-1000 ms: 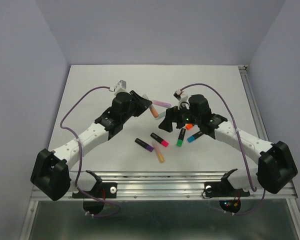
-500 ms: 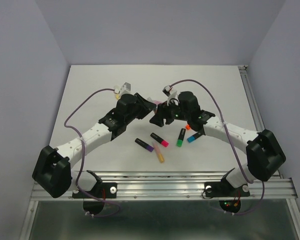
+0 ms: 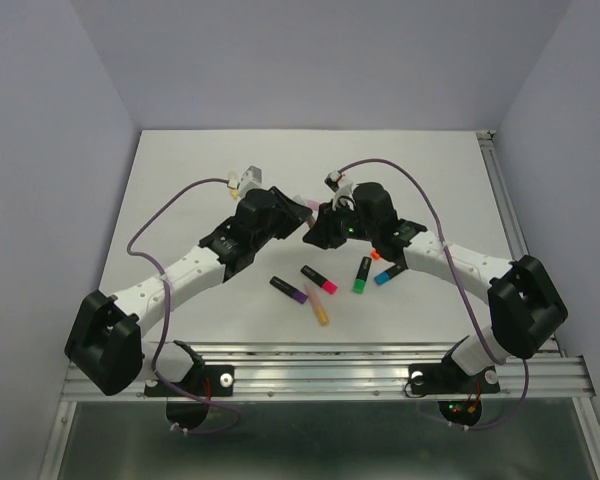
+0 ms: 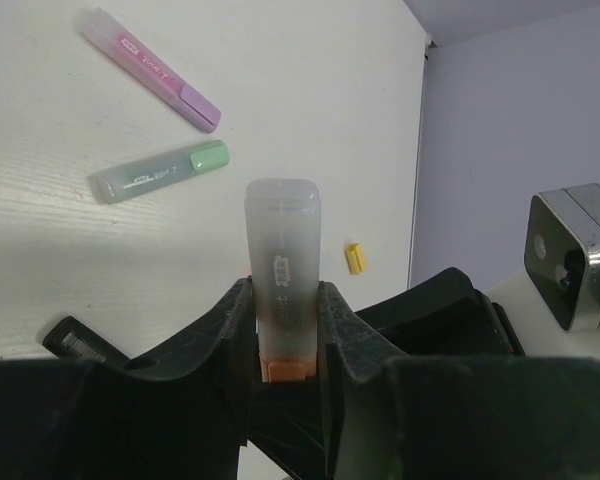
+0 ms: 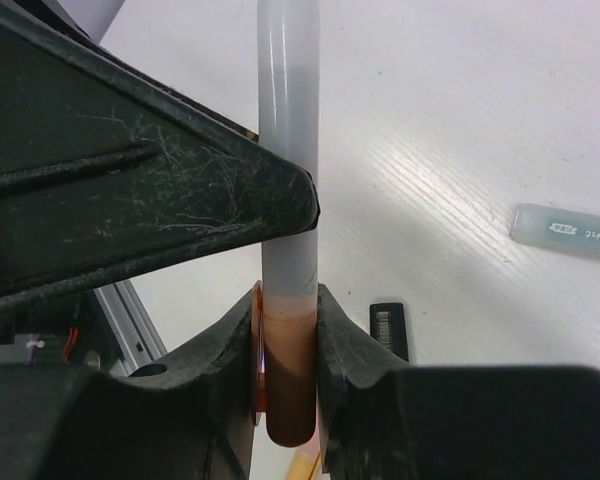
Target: Open the pen caps
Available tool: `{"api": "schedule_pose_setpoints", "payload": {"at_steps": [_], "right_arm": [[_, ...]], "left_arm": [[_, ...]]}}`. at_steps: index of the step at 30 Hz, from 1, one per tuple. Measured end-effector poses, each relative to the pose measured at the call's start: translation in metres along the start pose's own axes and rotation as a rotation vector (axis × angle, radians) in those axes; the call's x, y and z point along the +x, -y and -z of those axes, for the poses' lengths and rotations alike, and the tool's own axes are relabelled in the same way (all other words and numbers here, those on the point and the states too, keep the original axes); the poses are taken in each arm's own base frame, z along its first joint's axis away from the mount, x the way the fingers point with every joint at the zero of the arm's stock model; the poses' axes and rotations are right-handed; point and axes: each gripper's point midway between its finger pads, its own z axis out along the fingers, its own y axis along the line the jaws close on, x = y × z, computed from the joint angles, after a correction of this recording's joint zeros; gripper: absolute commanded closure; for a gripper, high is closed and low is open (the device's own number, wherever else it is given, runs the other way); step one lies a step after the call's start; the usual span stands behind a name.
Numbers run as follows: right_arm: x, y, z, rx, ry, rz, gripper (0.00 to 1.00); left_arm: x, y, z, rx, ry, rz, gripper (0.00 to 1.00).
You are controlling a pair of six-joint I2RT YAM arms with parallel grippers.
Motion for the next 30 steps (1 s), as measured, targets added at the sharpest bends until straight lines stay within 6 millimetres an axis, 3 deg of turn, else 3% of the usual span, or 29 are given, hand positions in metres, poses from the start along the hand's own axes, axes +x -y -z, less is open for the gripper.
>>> {"api": "schedule_pose_setpoints", "payload": {"at_steps": [5,10,11,13,14,16,17,20,24,26,30], "right_arm": [[-0.004,-0.004,0.0,-0.013,0.015,-0.035,0.99],[-0.013,-0.005,0.0,-0.02,0.084,-0.11,0.99],[-0.006,-0.011,0.003,-0.054,0.068,-0.135,0.99],[0.021,-0.042,0.015,-0.158,-0.002,-0.159,0.99],[0.034,-0.062,0.022,-0.222,-0.037,-0.165,0.99],[0.046,-0.091,0.034,-0.31,-0.073,-0.16,0.99],[0.049,-0.101,0.04,-0.347,-0.083,-0.158,0.99],[0.045,-0.111,0.053,-0.38,-0.066,-0.154,0.99],[0.041,-0.088,0.05,-0.25,-0.038,-0.172,0.99],[0.043,-0.065,0.048,-0.146,-0.043,-0.204,0.99],[0.036,0.006,0.058,0.085,-0.008,-0.306,0.99]], "left_arm": [[-0.005,0.002,-0.001,-0.026,0.027,-0.008,1.0],[-0.018,0.009,-0.015,-0.078,0.066,-0.028,1.0],[-0.024,0.01,-0.018,-0.083,0.09,-0.026,1.0],[-0.077,0.006,-0.039,-0.113,0.236,0.017,1.0],[-0.09,0.002,-0.043,-0.125,0.269,0.026,1.0],[-0.134,-0.023,-0.054,-0.189,0.378,0.06,1.0],[-0.149,-0.035,-0.055,-0.221,0.418,0.071,1.0],[-0.168,-0.054,-0.053,-0.27,0.465,0.072,1.0],[-0.177,-0.062,-0.05,-0.283,0.441,-0.009,1.0],[-0.183,-0.075,-0.048,-0.311,0.415,-0.05,1.0],[-0.207,-0.121,-0.038,-0.433,0.353,-0.153,1.0]]}}
